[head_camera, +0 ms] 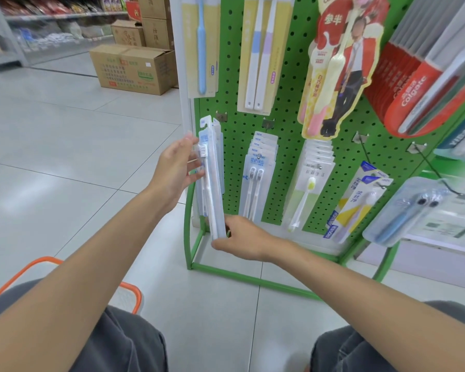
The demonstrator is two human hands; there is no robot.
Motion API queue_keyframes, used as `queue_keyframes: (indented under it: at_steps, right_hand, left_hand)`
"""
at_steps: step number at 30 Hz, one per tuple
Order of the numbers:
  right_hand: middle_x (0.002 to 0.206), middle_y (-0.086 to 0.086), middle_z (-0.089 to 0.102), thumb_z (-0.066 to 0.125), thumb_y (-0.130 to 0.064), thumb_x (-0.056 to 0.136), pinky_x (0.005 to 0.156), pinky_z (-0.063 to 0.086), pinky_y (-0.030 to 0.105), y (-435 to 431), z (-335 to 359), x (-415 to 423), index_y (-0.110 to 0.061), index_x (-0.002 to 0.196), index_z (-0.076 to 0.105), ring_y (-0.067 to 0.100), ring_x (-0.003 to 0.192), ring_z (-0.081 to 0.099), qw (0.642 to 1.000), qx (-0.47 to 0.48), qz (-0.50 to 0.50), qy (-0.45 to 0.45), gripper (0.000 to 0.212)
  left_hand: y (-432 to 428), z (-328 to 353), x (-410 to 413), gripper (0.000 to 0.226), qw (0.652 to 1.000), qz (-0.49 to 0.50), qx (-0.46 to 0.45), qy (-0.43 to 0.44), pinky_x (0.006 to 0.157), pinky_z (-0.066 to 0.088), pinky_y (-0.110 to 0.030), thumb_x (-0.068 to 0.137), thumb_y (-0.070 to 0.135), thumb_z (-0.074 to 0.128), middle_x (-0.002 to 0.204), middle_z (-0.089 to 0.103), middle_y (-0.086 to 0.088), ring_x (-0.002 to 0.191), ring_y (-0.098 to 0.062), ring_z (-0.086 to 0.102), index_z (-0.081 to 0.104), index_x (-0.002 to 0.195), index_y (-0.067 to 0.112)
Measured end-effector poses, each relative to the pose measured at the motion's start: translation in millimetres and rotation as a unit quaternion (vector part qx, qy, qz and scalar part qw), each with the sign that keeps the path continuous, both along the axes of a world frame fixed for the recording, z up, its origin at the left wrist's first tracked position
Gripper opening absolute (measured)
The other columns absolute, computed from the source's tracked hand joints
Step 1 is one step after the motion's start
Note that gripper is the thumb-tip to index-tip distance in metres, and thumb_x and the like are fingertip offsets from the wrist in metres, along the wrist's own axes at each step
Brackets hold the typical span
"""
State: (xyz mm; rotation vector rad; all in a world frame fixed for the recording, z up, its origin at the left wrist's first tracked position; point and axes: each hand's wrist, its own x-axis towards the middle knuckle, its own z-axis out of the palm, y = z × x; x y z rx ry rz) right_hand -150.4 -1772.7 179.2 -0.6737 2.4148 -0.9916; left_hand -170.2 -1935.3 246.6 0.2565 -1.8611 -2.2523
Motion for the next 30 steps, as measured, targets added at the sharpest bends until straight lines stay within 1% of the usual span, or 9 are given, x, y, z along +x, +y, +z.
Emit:
queue_keyframes:
  at_steps: [2,4,6,9,11,15,18,22,30]
  right_hand:
    - [0.066,-0.003,0.041,0.058,-0.015,0.087,0.053,0.03,0.027,0.0,0.5,1.8,-0.012,0.075,0.043,0.014,0.056,0.036,0.999,0.024,0.013,0.022,0.019]
    - [0.069,-0.001,0.042,0.057,-0.017,0.087,0.056,0.033,0.032,-0.9,-0.8,1.3,-0.016,0.076,0.039,0.016,0.058,0.037,0.998,0.037,0.016,0.037,0.021]
    - [0.073,-0.001,0.047,0.059,-0.022,0.088,0.059,0.037,0.034,-0.7,-1.6,0.0,-0.016,0.088,0.044,0.017,0.062,0.043,0.998,0.043,0.014,0.042,0.017]
    - [0.083,-0.002,0.057,0.072,-0.044,0.083,0.061,0.041,0.029,2.6,1.4,-0.1,-0.017,0.115,0.047,0.014,0.07,0.052,1.0,0.025,0.003,0.009,0.049]
    - [0.086,0.0,0.06,0.078,-0.048,0.077,0.063,0.043,0.029,3.8,1.4,-0.8,-0.017,0.116,0.047,0.013,0.071,0.053,1.0,0.01,0.008,-0.003,0.058]
    - [0.075,-0.004,0.055,0.076,-0.031,0.083,0.058,0.039,0.026,2.7,1.6,-3.8,-0.019,0.094,0.055,0.011,0.063,0.049,0.999,-0.012,0.019,0.03,0.026]
    - [0.066,-0.009,0.051,0.07,-0.028,0.088,0.053,0.035,0.023,4.5,7.4,-6.8,-0.027,0.077,0.056,0.007,0.055,0.045,0.999,-0.009,0.021,0.042,0.018]
    - [0.063,-0.006,0.051,0.069,-0.033,0.089,0.052,0.034,0.024,10.1,20.8,-20.2,-0.015,0.083,0.062,0.006,0.051,0.041,0.997,-0.039,-0.036,0.061,0.02]
    - [0.069,0.001,0.061,0.07,-0.027,0.088,0.059,0.044,0.027,33.6,59.0,-45.6,-0.016,0.094,0.065,0.008,0.055,0.049,0.966,-0.164,-0.157,0.125,0.014]
  left_hand:
    - [3.5,0.9,2.5,0.042,0.991,0.01,-0.129,0.019,0.08,0.057,-0.03,0.093,0.043,0.061,0.103,0.065,-0.001,0.09,-0.015,0.063,0.057,0.125,0.016]
    - [4.3,-1.2,3.7,0.045,0.979,0.014,-0.2,0.037,0.079,0.058,-0.031,0.085,0.035,0.074,0.109,0.066,0.0,0.093,-0.014,0.066,0.054,0.124,0.023]
    - [4.7,-2.8,4.0,0.041,0.979,0.015,-0.197,0.04,0.085,0.058,-0.034,0.087,0.027,0.073,0.114,0.065,-0.002,0.099,-0.016,0.067,0.053,0.122,0.027]
    - [3.7,-1.4,3.7,0.026,0.984,0.033,-0.169,0.056,0.082,0.056,-0.034,0.095,0.013,0.059,0.107,0.069,0.002,0.094,-0.017,0.066,0.054,0.115,0.029]
    - [0.7,-0.8,3.8,0.024,0.982,0.047,-0.169,0.067,0.075,0.054,-0.032,0.097,0.007,0.052,0.101,0.071,0.005,0.091,-0.018,0.067,0.058,0.108,0.027]
    - [-3.0,-5.0,2.5,0.018,0.989,0.029,-0.139,0.043,0.081,0.058,-0.04,0.099,0.008,0.052,0.107,0.072,-0.001,0.096,-0.022,0.07,0.06,0.111,0.019]
    - [1.6,-5.3,3.3,0.019,0.996,-0.008,-0.09,0.017,0.077,0.058,-0.034,0.102,0.009,0.048,0.101,0.073,-0.003,0.087,-0.019,0.071,0.058,0.116,0.015]
    - [8.3,-9.2,5.9,0.021,0.996,-0.059,-0.069,-0.007,0.064,0.056,-0.026,0.104,0.011,0.043,0.088,0.071,0.002,0.071,-0.011,0.069,0.062,0.108,0.019]
    - [20.9,-16.7,11.4,0.022,0.985,-0.134,-0.104,-0.042,0.084,0.056,-0.039,0.104,0.015,0.044,0.102,0.073,-0.007,0.088,-0.023,0.07,0.062,0.116,0.018]
